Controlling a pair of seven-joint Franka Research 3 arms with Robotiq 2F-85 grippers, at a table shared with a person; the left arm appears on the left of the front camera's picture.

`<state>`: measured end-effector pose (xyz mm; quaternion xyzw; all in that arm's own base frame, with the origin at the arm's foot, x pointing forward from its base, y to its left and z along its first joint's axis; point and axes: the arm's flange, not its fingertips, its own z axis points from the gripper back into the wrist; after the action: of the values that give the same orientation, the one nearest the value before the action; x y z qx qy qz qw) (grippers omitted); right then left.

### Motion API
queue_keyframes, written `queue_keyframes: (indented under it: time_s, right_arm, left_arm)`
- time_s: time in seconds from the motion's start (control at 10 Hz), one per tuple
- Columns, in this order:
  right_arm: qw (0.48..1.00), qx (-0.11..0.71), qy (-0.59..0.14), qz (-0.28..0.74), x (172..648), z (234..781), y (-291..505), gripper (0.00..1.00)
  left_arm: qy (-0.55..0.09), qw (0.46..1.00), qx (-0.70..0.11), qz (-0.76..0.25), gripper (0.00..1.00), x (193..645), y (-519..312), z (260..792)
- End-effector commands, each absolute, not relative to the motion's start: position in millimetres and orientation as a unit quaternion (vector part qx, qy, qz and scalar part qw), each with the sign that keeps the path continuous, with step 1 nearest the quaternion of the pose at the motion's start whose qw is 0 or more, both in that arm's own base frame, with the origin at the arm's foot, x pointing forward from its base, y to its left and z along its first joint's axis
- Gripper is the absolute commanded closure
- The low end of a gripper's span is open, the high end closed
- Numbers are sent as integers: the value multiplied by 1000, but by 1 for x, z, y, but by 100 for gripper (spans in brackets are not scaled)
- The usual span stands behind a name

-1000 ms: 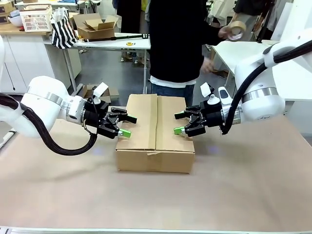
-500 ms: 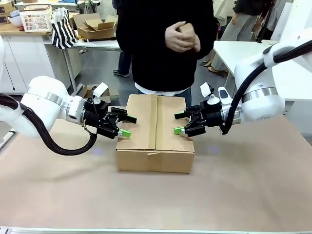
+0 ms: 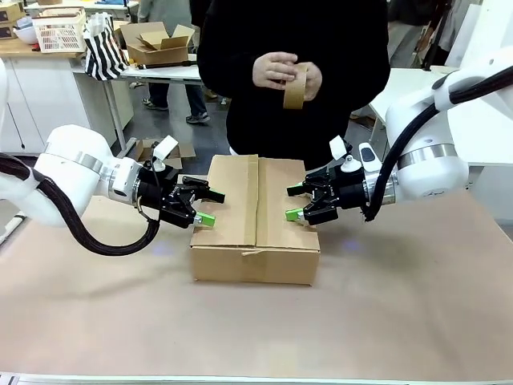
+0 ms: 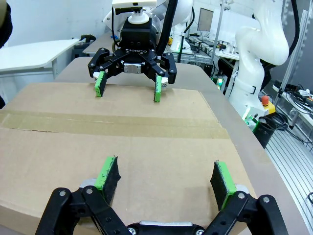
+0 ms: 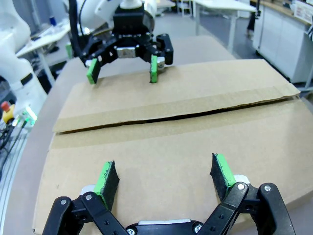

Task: Pack the gift set into the box.
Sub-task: Press and hold the closed box until the human finishes sealing it.

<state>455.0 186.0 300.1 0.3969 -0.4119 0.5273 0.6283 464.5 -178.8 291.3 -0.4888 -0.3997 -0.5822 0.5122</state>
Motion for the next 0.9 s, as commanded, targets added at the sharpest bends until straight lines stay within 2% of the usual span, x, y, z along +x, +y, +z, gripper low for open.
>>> queue_keyframes:
  time_s: [0.0, 0.8]
  right_arm:
    - [631, 395, -410, 527, 454, 298, 186, 0]
    - [631, 395, -410, 527, 454, 298, 186, 0]
  left_arm:
    - [-403, 506, -490, -585, 0, 464, -179, 292]
    - [-403, 506, -490, -585, 0, 464, -179, 292]
